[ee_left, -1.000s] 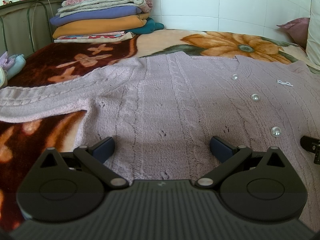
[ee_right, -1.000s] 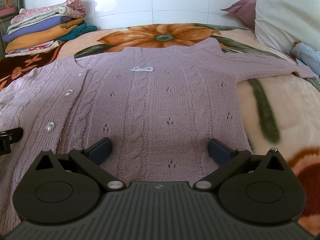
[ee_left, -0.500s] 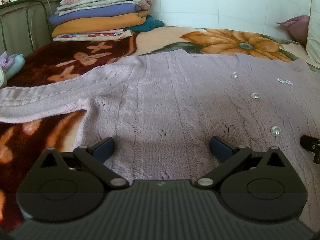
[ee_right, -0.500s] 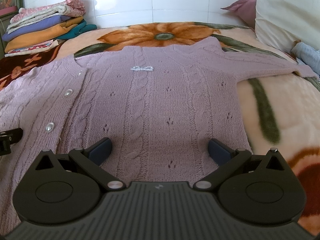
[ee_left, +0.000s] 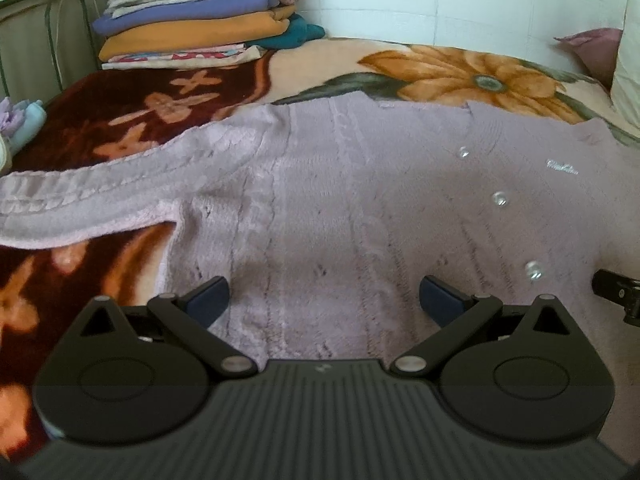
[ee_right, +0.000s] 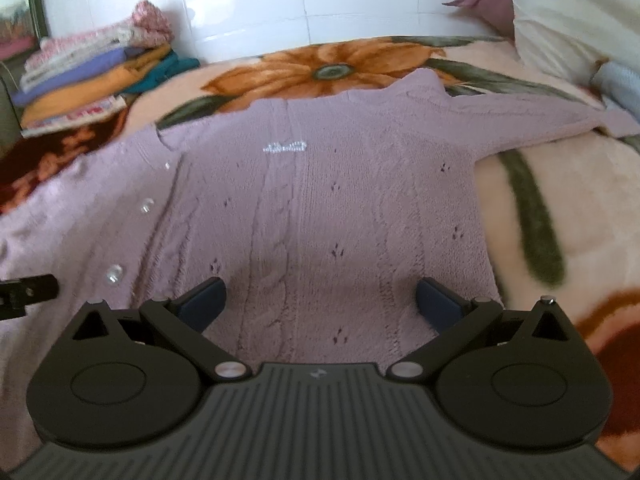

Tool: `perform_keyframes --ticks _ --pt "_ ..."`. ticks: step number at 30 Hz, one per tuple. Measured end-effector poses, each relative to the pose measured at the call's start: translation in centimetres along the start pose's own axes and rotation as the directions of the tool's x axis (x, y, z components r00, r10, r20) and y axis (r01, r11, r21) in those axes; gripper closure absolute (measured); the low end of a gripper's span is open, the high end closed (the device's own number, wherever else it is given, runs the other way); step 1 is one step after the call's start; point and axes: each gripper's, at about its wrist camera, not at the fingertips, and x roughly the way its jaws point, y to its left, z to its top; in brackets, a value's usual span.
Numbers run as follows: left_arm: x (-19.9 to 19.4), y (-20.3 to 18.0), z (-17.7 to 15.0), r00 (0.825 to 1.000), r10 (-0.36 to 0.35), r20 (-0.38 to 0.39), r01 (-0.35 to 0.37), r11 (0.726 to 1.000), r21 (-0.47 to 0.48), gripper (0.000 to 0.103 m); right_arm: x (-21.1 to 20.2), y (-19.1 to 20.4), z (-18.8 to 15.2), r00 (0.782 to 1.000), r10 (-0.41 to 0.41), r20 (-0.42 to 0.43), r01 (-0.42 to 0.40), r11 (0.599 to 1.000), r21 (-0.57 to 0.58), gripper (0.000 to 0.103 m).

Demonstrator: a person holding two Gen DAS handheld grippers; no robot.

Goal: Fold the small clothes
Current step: 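Move the right tool to the cardigan sleeve and close on its cuff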

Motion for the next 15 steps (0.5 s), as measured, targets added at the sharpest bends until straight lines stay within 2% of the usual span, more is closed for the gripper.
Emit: perform_keyframes --ticks 5,9,15 --pt "-0.8 -1.3 1.8 1.000 -0.019 0.015 0.019 1.000 0.020 0.000 -2.0 -3.1 1.7 0.998 0.044 0.051 -0.046 0.998 0.038 0.000" --pt "-0.6 -3.1 3.0 0.999 -0.041 0.007 0.040 0.998 0.058 0.000 -3.3 -8.3 4.2 0.994 0.056 0.097 -0.069 0.988 0.140 0.000" --pt "1.1 -4.9 3.4 0.999 -0.037 -0.031 0.040 0.997 0.073 0.000 -2.9 -18.2 7.3 0.989 -0.054 0.141 0.006 0.947 0.322 0.000"
